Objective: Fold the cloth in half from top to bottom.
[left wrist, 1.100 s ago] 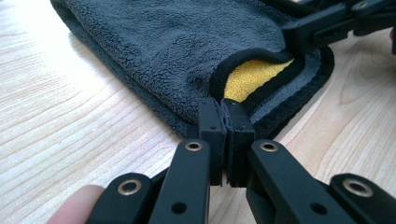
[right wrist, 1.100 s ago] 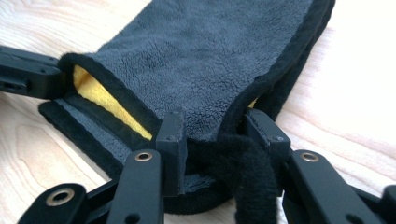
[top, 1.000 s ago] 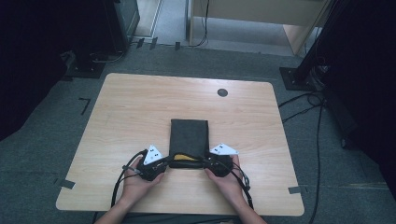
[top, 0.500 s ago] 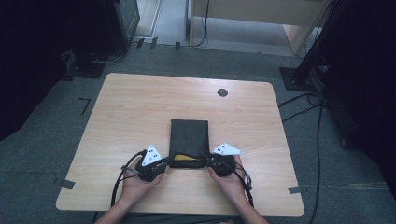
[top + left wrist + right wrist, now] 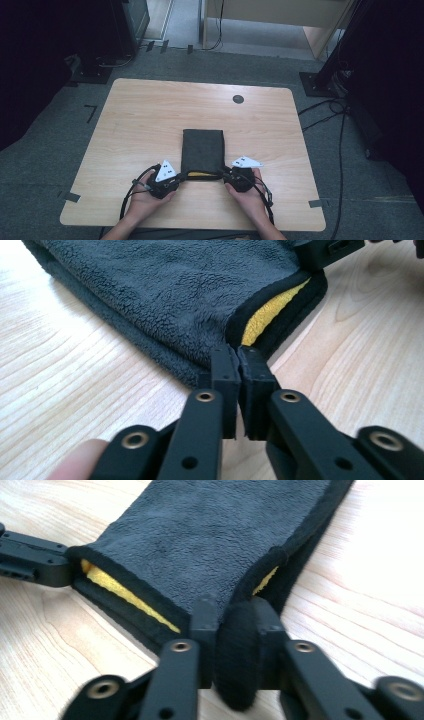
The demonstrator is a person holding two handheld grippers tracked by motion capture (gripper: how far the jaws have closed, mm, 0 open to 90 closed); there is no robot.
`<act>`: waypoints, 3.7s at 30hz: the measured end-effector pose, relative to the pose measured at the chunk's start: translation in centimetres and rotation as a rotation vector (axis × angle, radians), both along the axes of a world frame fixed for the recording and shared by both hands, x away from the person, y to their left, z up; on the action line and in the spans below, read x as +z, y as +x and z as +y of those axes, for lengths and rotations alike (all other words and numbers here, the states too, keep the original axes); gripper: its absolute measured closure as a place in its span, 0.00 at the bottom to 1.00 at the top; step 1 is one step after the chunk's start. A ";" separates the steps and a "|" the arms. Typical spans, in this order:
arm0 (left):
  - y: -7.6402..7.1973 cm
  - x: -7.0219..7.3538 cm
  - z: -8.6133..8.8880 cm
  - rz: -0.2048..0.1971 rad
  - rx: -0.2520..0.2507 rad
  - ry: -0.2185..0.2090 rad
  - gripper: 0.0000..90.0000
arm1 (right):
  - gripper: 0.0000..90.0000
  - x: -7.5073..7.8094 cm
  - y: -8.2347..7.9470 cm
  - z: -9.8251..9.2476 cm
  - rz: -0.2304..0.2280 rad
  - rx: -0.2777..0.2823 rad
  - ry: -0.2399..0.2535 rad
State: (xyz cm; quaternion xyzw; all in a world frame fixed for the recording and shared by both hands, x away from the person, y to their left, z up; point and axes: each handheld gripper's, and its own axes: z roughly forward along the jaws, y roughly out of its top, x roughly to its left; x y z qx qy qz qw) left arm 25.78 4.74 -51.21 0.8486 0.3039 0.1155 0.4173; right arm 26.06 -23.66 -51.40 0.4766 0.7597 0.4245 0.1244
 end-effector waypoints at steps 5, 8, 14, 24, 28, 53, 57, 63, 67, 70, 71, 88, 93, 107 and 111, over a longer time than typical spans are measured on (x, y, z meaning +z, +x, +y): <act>0.1 0.4 1.3 -0.011 -0.002 -0.024 0.90 | 0.73 0.4 -0.6 -1.3 0.011 -0.010 0.015; -0.1 0.7 1.0 -0.022 -0.020 -0.060 0.83 | 0.74 0.7 -0.7 -1.8 0.013 -0.016 0.058; -0.5 0.3 -1.2 -0.078 0.059 0.010 0.73 | 0.81 0.7 -0.5 -1.2 0.015 -0.029 0.074; -0.8 0.5 -0.8 -0.081 0.138 0.033 0.98 | 0.95 0.8 -0.7 -1.2 0.024 -0.028 0.061; -1.2 0.5 -0.5 -0.055 0.143 0.043 0.99 | 0.95 0.6 -0.9 -1.0 0.033 -0.025 0.020; 0.6 -0.3 -1.7 -0.037 0.166 0.000 0.77 | 0.75 0.8 0.4 2.0 -0.153 -0.015 -0.108; 0.6 -0.4 -2.1 -0.043 0.183 0.036 0.79 | 0.73 -0.2 1.0 2.5 -0.112 -0.001 -0.145; 1.8 -0.4 -2.3 -0.046 0.211 0.058 0.83 | 0.74 -0.2 2.3 3.2 -0.092 -0.020 -0.165; 3.1 -0.4 -2.1 -0.042 0.232 0.056 0.83 | 0.76 -0.5 3.9 3.4 -0.099 -0.039 -0.128; 4.1 -0.4 -2.0 -0.041 0.258 0.055 0.83 | 0.77 -0.6 4.7 3.6 -0.101 -0.054 -0.119; 4.3 -0.4 -2.0 -0.038 0.266 0.056 0.84 | 0.77 -0.6 4.8 3.7 -0.098 -0.058 -0.117; 6.0 -0.4 -1.7 -0.048 0.335 0.062 0.84 | 0.76 -0.6 6.5 5.1 -0.109 -0.095 -0.142; 6.0 -0.3 -0.6 -0.036 0.393 0.047 0.44 | 0.60 -0.5 6.6 4.7 -0.105 -0.086 -0.072; 3.3 2.7 5.3 0.021 0.370 -0.074 0.08 | 0.00 2.4 2.3 0.6 -0.134 -0.034 -0.101; 2.1 2.5 7.4 0.017 0.396 -0.020 0.08 | 0.00 2.4 0.9 -2.4 -0.106 -0.068 -0.094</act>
